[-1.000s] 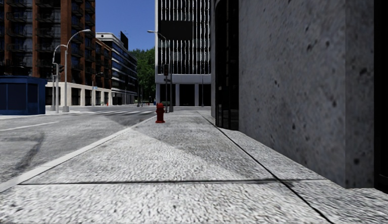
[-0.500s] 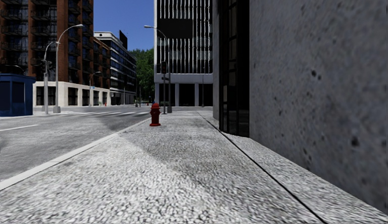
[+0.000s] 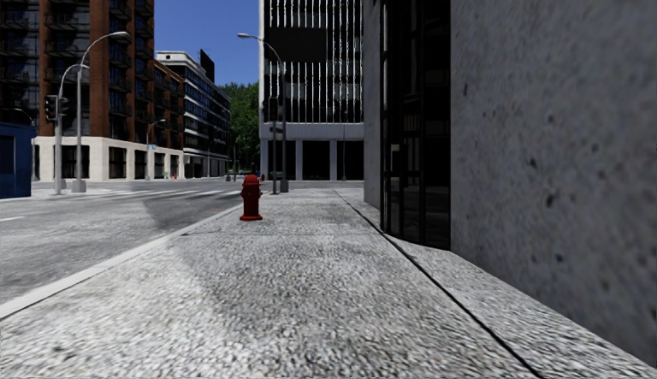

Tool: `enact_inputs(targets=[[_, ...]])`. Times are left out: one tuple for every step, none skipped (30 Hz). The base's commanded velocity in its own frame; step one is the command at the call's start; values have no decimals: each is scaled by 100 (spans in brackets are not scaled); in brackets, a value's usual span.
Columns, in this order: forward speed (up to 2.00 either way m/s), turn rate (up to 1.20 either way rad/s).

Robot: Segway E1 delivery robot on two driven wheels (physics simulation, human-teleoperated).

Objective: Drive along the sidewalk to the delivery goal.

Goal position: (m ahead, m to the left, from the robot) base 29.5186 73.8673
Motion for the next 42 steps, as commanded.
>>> enact_inputs(targets=[[200,0],[200,0],[200,0],[200,0],[200,0],[200,0],[200,0],[200,0],[200,0],[200,0],[200,0],[200,0],[200,0],[200,0],[200,0],[200,0],[200,0],[200,0],[200,0],[200,0],[200,0],[200,0],[200,0],[200,0],[200,0],[200,0],[200,0],[200,0],[200,0],[200,0],[200,0],[200,0],[200,0],[200,0],[200,0],[200,0],[200,0],[200,0],[200,0],[200,0],[200,0],[200,0]])
